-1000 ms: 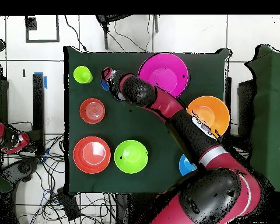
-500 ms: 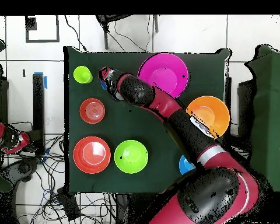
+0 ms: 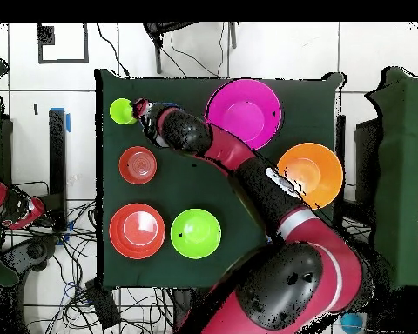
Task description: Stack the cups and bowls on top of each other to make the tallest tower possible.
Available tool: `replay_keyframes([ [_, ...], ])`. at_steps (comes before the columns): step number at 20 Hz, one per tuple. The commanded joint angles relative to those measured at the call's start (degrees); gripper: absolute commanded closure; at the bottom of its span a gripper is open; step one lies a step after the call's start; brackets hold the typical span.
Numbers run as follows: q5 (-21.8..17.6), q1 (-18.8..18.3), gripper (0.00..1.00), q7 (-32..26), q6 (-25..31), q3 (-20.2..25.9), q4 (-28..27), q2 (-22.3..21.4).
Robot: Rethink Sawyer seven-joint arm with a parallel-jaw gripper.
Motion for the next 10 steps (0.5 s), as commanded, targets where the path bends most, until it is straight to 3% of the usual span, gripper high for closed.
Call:
replay_keyframes([
  [1,2.5,4.2,0.00,9.7,-2.2,-5.5,-4.5,1.8],
  [5,2.5,4.9,0.00,9.3,-1.3,-7.0,-4.5,1.8],
  [10,3.6,9.8,0.00,10.3,3.7,-14.3,-7.7,0.9],
])
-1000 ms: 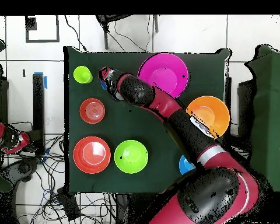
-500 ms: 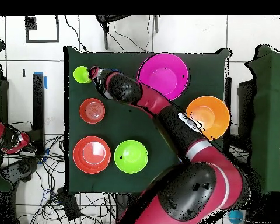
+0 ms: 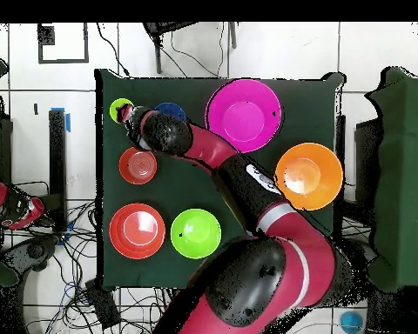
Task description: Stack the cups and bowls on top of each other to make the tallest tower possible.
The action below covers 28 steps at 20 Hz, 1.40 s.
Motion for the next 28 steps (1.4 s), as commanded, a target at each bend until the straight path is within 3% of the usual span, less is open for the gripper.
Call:
replay_keyframes([
  [1,2.8,5.5,0.00,10.5,4.7,-12.7,-6.9,0.9],
  [5,3.8,10.1,0.00,11.4,9.4,-19.8,-11.0,0.7],
  [10,4.5,12.6,0.00,11.5,11.0,-23.9,-13.4,0.9],
  [28,8.3,15.1,0.00,11.4,9.4,-24.5,-16.8,5.7],
])
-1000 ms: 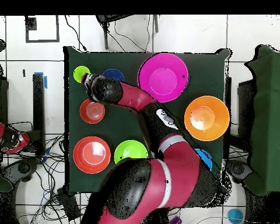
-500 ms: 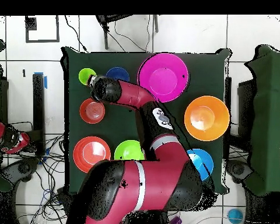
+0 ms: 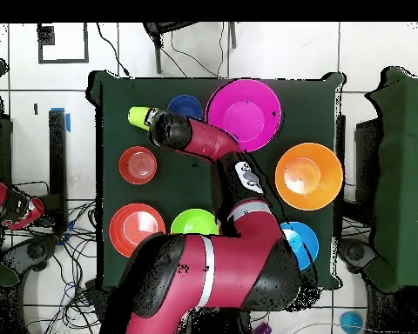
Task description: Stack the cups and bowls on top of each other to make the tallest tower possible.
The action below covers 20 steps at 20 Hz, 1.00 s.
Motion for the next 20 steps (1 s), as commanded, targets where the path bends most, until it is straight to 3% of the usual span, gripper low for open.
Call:
replay_keyframes([
  [1,2.7,1.9,0.00,9.3,5.0,-1.6,-3.9,2.7],
  [20,6.4,2.9,0.00,9.5,8.1,-0.5,-0.7,2.4],
])
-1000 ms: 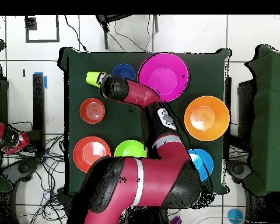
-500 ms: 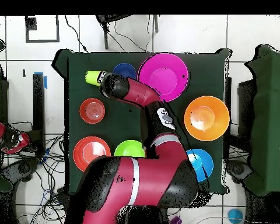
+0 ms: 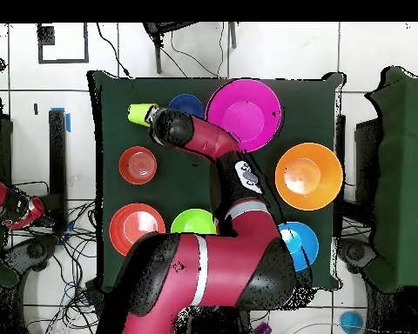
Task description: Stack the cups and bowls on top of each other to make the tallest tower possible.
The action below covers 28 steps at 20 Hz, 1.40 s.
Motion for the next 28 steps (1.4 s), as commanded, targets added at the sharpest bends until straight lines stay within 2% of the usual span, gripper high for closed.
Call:
replay_keyframes([
  [1,2.6,2.0,0.00,9.6,6.7,0.8,0.7,1.6],
  [5,3.9,2.6,0.00,10.3,9.4,0.2,-0.2,1.4],
  [8,5.3,2.1,0.00,9.9,10.9,1.5,0.2,0.6],
  [12,7.0,1.1,0.00,9.5,10.9,4.0,1.2,-0.4],
  [14,7.0,1.0,0.00,8.8,10.4,3.9,2.2,-2.5],
  [19,7.0,-0.8,0.00,6.8,6.8,6.9,5.4,-5.1],
  [25,6.4,-5.0,0.00,5.5,-1.4,14.9,10.0,-6.8],
  [28,4.7,-8.1,0.00,4.6,-6.3,20.5,12.2,-6.4],
])
